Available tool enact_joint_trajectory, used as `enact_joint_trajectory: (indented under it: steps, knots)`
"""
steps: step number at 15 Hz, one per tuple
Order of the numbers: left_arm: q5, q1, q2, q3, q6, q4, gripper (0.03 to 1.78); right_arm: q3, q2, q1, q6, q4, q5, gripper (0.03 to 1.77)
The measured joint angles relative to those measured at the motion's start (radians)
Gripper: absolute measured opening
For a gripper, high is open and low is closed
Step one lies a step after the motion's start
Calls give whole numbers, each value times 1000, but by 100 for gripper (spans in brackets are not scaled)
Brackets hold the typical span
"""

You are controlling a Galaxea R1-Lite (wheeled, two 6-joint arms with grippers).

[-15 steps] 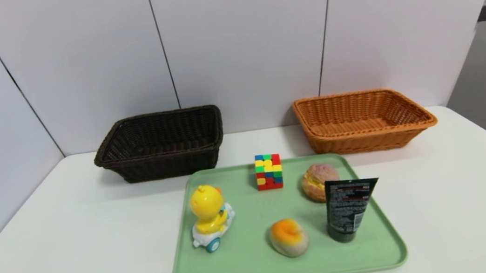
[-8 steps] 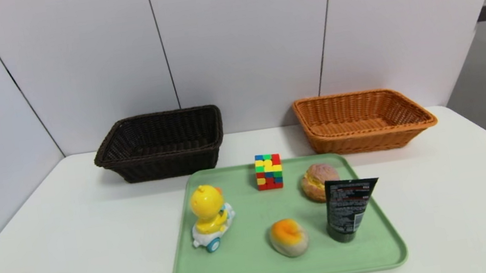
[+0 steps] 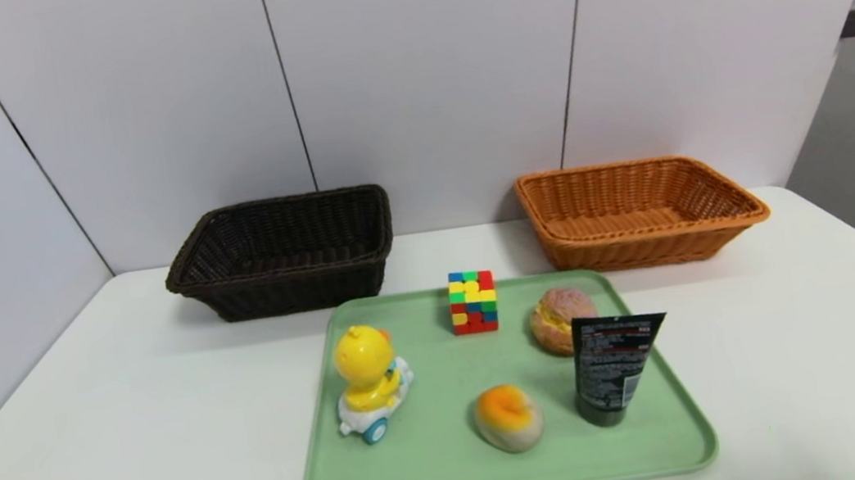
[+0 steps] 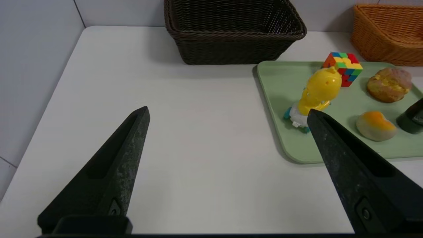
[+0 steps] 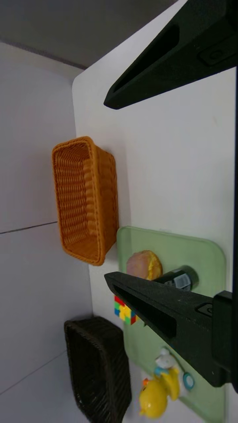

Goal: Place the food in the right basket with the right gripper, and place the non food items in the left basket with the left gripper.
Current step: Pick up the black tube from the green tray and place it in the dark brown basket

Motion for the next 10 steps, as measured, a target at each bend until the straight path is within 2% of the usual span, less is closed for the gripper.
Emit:
enact_joint_trajectory:
  steps: [4, 5, 7, 10]
  knots:
    - [-6, -2, 252, -210, -11, 28, 169, -245, 246, 64, 46, 40, 21, 170]
    - [-7, -2, 299, -244, -11, 43, 169, -297, 293, 87, 93, 76, 21, 170]
    - [-5, -21, 365, -277, -13, 50, 169, -377, 364, 134, 238, 202, 20, 170]
    - [-9, -46, 410, -268, -13, 11, 169, -439, 459, 208, 503, 432, 33, 170]
